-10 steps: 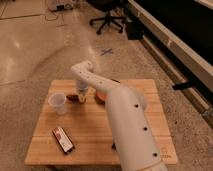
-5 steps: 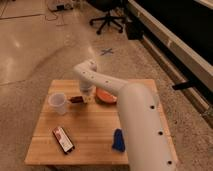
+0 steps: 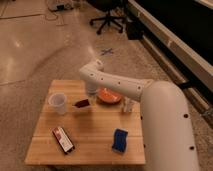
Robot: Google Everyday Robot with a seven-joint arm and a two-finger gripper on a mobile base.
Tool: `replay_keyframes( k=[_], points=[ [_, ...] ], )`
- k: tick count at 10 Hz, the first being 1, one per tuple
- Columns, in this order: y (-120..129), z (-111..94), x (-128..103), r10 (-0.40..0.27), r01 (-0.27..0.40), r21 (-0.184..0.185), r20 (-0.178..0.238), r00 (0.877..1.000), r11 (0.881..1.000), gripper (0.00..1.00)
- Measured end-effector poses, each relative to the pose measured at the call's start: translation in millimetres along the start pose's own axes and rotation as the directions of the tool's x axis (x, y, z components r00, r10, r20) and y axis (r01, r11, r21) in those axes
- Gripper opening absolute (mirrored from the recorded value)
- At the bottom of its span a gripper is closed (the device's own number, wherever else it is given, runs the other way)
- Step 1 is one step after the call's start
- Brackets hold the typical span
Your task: Place the pepper on the white sponge
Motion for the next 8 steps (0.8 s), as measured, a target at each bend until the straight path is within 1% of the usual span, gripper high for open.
replay_keyframes(
  k=[2, 4, 6, 8],
  points=[
    [30.2, -6.2, 27.7, 0.03, -0.03, -0.025, -0.018, 0.999, 0.999, 0.0],
    [56.2, -6.9, 56.8, 0.074, -0.077, -0.054, -0.046, 0.996, 0.996, 0.0],
    [76.7, -7.6, 85.3, 0.125, -0.13, -0.076, -0.073, 0.989, 0.989, 0.0],
    [97.2, -8.5, 113.8, 0.186, -0.194, -0.097, -0.088, 0.979, 0.976, 0.0]
  ],
)
